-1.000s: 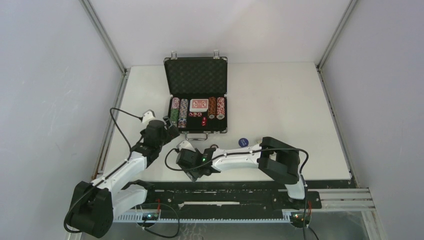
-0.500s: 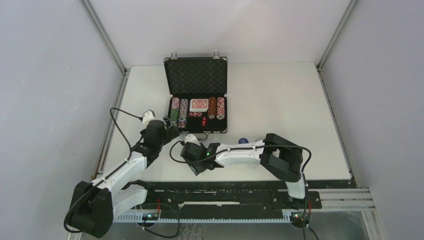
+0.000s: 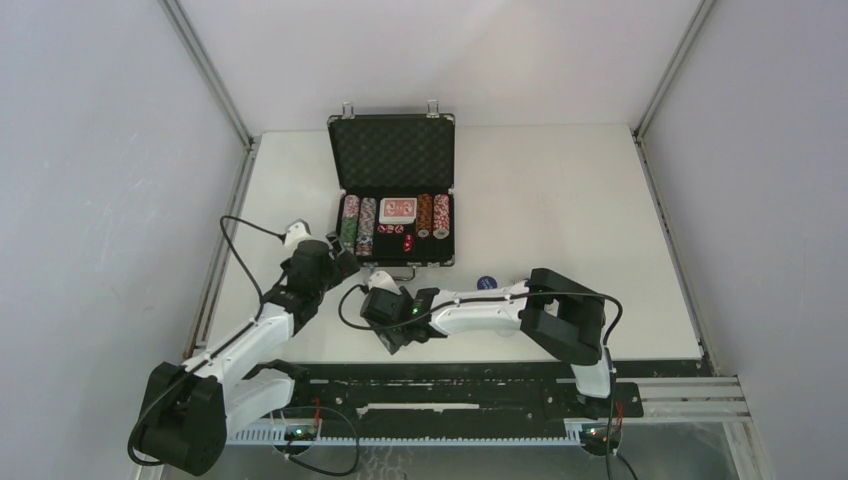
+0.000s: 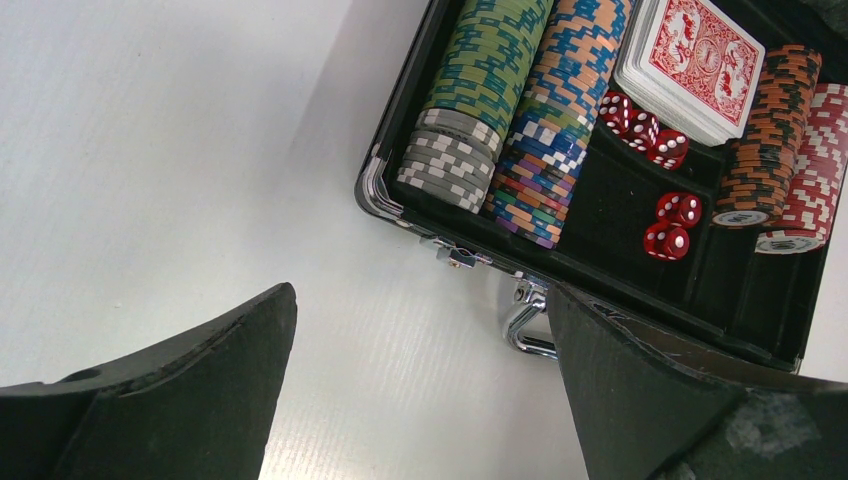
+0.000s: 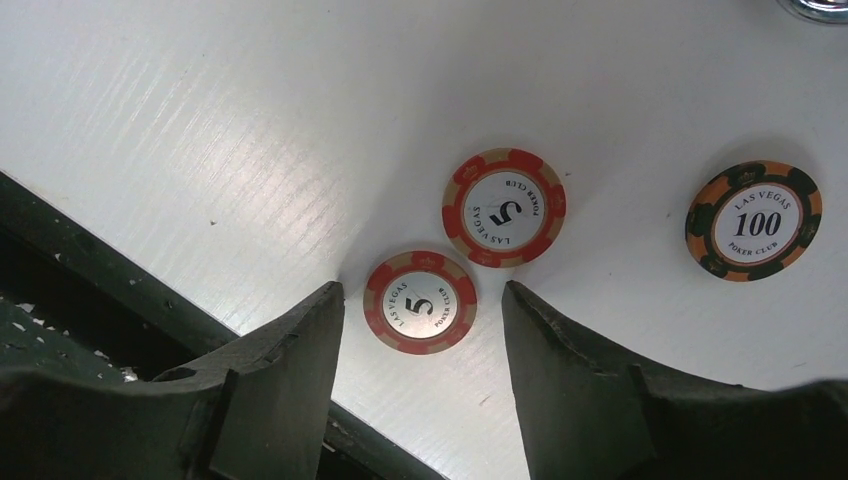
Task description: Pack up texas hold em set
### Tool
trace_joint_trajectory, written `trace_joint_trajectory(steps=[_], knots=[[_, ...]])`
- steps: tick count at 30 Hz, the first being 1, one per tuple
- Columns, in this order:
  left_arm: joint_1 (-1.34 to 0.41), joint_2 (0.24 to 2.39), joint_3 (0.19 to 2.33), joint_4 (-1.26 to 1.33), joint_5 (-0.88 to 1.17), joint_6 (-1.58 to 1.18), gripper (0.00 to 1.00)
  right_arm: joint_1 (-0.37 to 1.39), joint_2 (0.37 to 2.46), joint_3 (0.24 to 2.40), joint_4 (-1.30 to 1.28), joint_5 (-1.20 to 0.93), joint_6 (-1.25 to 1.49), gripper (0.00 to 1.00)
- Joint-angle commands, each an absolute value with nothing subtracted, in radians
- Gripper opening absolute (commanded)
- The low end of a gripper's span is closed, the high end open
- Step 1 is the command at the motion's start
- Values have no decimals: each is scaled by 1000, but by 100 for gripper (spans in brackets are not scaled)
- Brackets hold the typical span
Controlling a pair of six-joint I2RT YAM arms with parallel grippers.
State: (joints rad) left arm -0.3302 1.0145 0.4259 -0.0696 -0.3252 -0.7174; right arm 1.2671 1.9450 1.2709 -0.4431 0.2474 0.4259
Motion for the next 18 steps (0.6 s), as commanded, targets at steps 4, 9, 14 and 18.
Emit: trace_joint_trajectory(steps=[4,9,14,18], knots=[[-323,1013,466,-40,-310,-718,99,1286,1942,1278,-490,237,448,62],[-322,1017,467,-37,-304,-719,99,1291,1945,1279,-498,245,454,57],[-324,1023,467,-34,-299,-719,99,1294,1951,1279,-511,262,463,55],[-323,1024,468,-34,-299,-719,99,1301,1960,1285,-520,282,462,55]])
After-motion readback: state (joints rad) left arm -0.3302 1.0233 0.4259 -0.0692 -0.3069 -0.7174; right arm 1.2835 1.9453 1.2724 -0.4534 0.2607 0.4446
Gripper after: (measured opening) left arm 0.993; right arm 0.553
